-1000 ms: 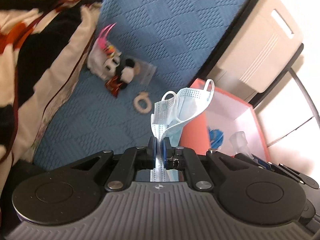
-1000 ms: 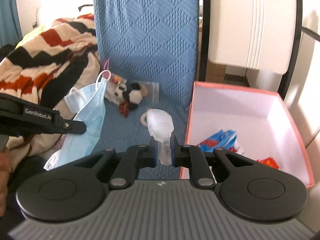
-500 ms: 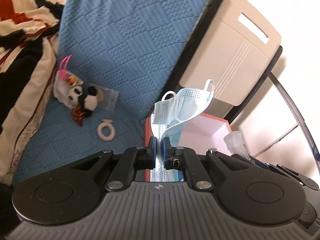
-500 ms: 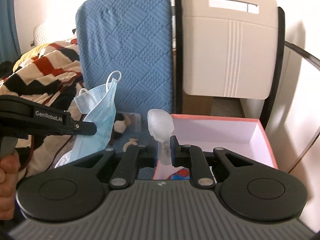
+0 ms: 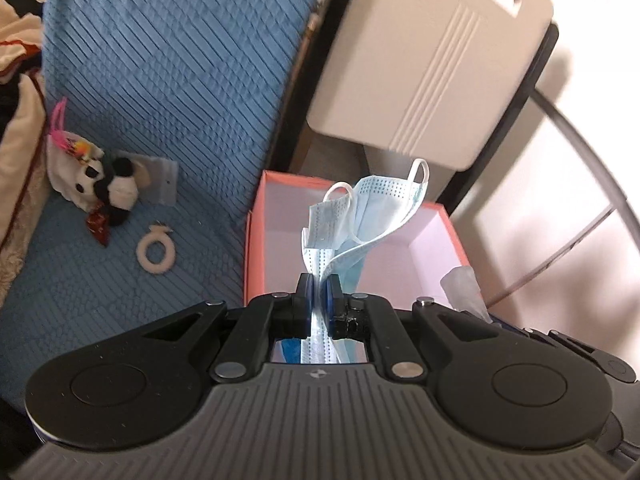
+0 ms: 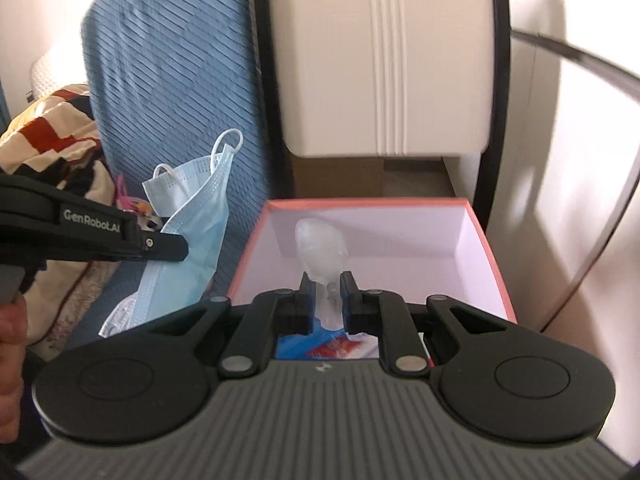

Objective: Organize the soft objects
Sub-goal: 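Carry the face mask with the left tool over the pink box, then open the left tool to drop the face mask into the box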

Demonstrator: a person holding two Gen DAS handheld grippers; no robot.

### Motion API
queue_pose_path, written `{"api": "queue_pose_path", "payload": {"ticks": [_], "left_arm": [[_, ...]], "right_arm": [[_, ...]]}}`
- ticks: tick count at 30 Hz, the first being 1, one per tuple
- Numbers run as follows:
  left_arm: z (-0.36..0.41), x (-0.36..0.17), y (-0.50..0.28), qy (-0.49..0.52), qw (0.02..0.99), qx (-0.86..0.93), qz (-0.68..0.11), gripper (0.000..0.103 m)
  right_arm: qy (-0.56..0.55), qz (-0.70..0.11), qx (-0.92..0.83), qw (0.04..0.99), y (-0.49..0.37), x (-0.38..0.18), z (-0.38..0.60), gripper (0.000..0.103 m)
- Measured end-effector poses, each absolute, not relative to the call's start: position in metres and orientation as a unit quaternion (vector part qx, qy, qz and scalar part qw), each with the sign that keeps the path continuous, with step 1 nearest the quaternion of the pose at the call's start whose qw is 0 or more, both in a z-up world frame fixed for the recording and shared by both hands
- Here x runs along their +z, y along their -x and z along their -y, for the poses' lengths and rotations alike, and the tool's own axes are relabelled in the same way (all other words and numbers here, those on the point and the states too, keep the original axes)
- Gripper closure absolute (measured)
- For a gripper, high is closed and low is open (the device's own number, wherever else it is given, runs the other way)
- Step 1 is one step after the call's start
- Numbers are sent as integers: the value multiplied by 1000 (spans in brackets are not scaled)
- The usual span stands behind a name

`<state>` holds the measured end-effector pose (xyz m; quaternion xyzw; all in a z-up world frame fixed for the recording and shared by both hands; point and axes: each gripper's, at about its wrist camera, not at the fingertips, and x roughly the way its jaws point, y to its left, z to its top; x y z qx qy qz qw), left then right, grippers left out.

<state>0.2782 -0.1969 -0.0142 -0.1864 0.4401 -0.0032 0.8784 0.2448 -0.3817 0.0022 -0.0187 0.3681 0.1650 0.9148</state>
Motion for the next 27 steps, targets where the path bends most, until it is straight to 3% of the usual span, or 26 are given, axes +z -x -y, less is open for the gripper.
{"api": "queue_pose_path", "payload": {"ticks": [15,26,27], "left_arm": [[227,-84,-315,166,848,2,-503,95],[242,-101,-322,166,840,-20,-516,94],[243,-100,-323,163,841,-27,-515,89]], "right_arm": [[22,-462,136,876,-269,-93,429,86],[1,-478,128,869,-281,-107,442,82],[-3,-477,125,870,-281,-106,443,81]]}}
